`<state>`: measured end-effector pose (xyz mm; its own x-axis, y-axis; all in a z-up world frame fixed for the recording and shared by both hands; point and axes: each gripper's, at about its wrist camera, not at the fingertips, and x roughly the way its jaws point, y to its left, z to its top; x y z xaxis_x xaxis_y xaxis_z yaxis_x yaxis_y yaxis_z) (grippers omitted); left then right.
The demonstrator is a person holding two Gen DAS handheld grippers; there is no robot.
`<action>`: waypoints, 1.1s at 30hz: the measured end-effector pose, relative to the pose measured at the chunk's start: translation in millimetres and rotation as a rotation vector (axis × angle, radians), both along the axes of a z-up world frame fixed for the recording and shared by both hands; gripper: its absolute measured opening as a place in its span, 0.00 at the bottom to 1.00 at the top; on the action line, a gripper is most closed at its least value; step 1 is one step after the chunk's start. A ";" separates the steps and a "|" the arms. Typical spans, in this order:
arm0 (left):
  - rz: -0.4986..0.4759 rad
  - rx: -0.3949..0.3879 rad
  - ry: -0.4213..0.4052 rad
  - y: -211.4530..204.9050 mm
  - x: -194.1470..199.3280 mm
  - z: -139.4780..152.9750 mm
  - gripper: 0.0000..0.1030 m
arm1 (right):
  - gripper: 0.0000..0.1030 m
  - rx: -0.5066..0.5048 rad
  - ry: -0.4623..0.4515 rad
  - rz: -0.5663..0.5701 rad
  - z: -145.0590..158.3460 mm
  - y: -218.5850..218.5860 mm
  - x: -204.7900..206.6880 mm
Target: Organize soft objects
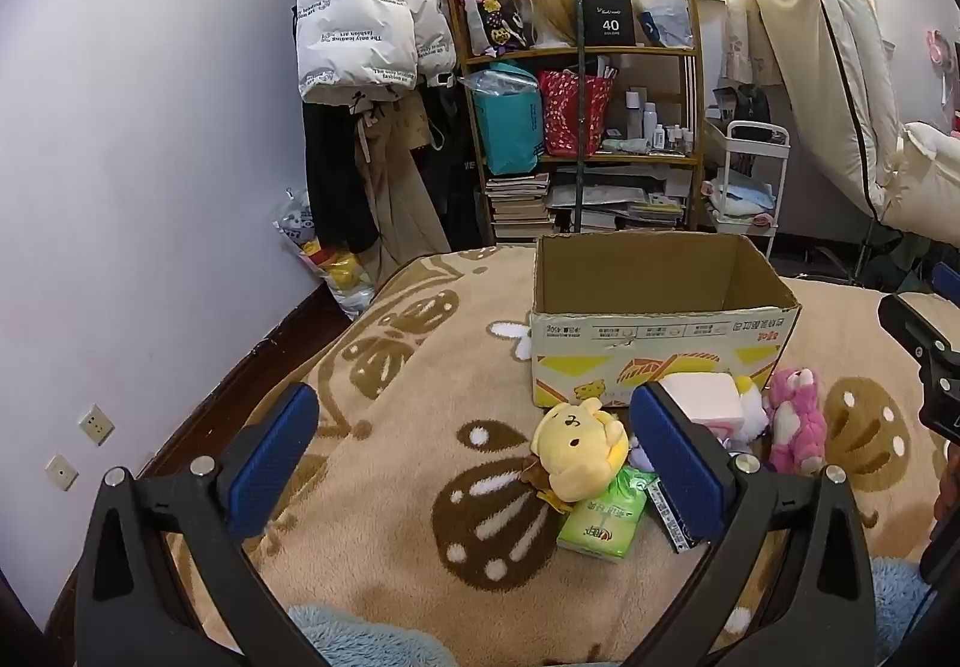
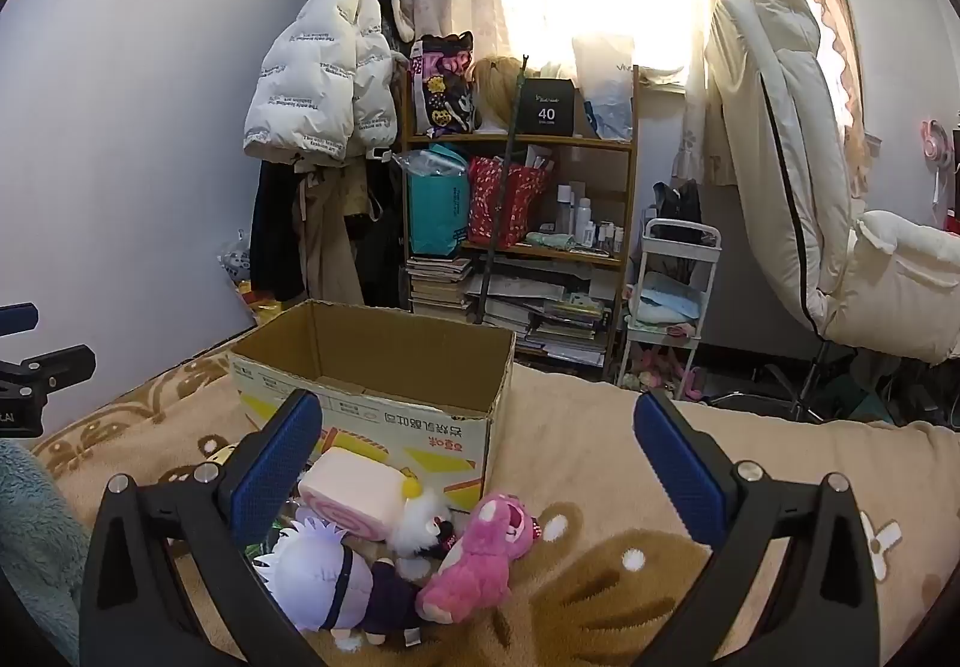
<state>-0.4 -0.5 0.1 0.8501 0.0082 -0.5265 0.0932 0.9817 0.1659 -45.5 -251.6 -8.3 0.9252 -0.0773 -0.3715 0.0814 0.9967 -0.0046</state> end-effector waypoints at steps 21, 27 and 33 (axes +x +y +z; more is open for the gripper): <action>0.000 -0.013 0.013 0.4 0.4 -0.1 0.99 | 1.00 0.002 0.007 -0.004 -1.7 -0.9 1.3; 0.001 -0.011 0.013 0.8 0.3 0.2 0.99 | 1.00 0.003 0.007 -0.003 -1.8 -1.3 1.5; 0.001 -0.011 0.013 1.0 0.2 0.4 0.99 | 1.00 0.004 0.008 -0.003 -2.0 -1.1 1.7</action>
<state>-0.2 0.5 0.6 0.8432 0.0033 -0.5376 0.0945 0.9835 0.1543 -43.9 -252.7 -10.3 0.9220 -0.0790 -0.3791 0.0847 0.9964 -0.0015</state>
